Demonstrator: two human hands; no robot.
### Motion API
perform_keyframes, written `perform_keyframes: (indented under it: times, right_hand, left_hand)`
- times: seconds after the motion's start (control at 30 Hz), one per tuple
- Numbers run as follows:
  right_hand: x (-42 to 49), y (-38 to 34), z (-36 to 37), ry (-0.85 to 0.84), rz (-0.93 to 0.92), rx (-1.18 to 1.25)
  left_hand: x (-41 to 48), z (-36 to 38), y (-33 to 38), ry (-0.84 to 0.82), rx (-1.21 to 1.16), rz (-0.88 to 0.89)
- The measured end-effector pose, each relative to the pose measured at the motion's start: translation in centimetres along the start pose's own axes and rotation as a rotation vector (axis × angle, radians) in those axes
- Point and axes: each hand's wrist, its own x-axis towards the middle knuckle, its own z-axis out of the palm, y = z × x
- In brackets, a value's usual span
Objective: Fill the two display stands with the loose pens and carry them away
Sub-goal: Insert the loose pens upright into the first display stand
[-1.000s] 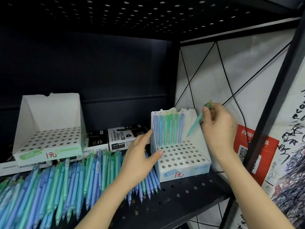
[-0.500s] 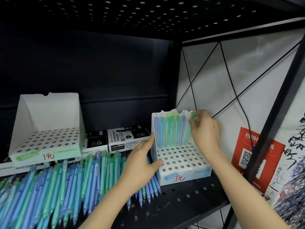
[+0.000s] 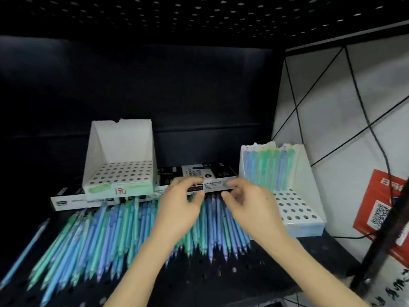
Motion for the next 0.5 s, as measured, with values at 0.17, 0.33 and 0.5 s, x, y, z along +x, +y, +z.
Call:
perform_keyframes:
  times: [0.17, 0.33, 0.5]
  right_hand:
    - [-0.1, -2.6, 4.4, -0.164, -0.056, -0.003]
    - [0.0, -5.1, 7.0, -0.176, -0.120, -0.096]
    - [0.5, -6.8, 8.6, -0.250, -0.074, -0.189]
  left_hand:
    - [-2.5, -5.9, -4.4, 0.088, 0.272, -0.186]
    - [-4.7, -9.9, -7.8, 0.075, 0.471, -0.386]
    - [-4.5, -10.0, -8.9, -0.010, 0.430, -0.402]
